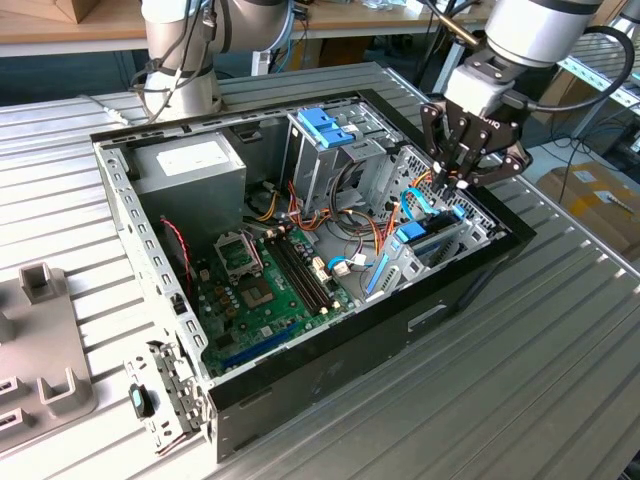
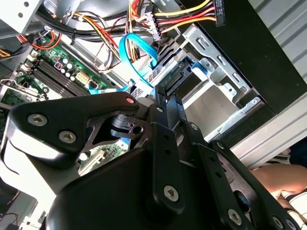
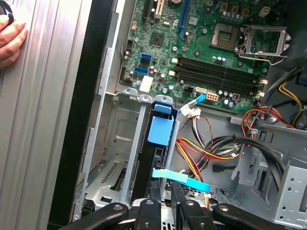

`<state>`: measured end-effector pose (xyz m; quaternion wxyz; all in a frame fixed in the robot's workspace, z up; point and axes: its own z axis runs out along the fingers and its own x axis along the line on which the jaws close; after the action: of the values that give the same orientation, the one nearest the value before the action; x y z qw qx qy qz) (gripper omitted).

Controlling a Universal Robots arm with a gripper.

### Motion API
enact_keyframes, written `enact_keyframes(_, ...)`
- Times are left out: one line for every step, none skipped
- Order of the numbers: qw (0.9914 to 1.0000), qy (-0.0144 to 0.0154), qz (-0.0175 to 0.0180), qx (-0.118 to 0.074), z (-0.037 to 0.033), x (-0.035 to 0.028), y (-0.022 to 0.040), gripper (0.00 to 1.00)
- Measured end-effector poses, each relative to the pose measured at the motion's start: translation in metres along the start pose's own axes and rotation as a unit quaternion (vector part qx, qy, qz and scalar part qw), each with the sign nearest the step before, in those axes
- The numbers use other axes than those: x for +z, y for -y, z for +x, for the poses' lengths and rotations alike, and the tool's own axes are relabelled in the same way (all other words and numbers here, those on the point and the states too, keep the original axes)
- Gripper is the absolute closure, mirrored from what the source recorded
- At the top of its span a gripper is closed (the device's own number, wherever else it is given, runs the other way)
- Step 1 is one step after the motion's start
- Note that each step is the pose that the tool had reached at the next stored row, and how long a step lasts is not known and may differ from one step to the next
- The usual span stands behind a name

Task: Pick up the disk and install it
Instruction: 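Insert the first disk wire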

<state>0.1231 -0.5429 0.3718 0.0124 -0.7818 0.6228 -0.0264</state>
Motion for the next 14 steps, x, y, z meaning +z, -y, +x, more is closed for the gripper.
enact_keyframes(1.0, 0.0, 0.0, 0.0, -0.0006, 0.0, 0.0001, 0.76)
enact_keyframes(1.0, 0.0, 0.0, 0.0, -0.0009, 0.0, 0.0003, 0.76)
enact_keyframes(1.0, 0.0, 0.0, 0.0, -0.0012, 0.0, 0.0005, 0.76)
enact_keyframes(1.0, 0.0, 0.0, -0.001, -0.0016, 0.0, 0.0008, 0.76)
enact_keyframes(1.0, 0.0, 0.0, -0.001, -0.002, 0.0, 0.0012, 0.76)
enact_keyframes(1.0, 0.0001, 0.0, -0.001, -0.0022, 0.0001, 0.0022, 0.76)
enact_keyframes(1.0, 0.0, 0.0, -0.001, -0.0024, 0.0001, 0.004, 0.76)
enact_keyframes(1.0, 0.0001, 0.0, -0.002, -0.0026, 0.0003, 0.0078, 0.76)
enact_keyframes(1.0, 0.0001, 0.0, -0.002, -0.0026, 0.0004, 0.0094, 0.76)
enact_keyframes(1.0, 0.0, 0.0, -0.002, -0.0026, 0.0004, 0.0108, 0.76)
enact_keyframes(1.0, 0.0001, 0.0001, -0.002, -0.0025, 0.0006, 0.0131, 0.76)
enact_keyframes(0.99999, 0.0001, 0.0001, -0.003, -0.0025, 0.0006, 0.0143, 0.76)
enact_keyframes(0.99998, 0.0003, 0.0001, -0.006, -0.0024, 0.0007, 0.0155, 0.76)
enact_keyframes(0.99991, 0.0006, 0.0003, -0.013, -0.0023, 0.0007, 0.0161, 0.76)
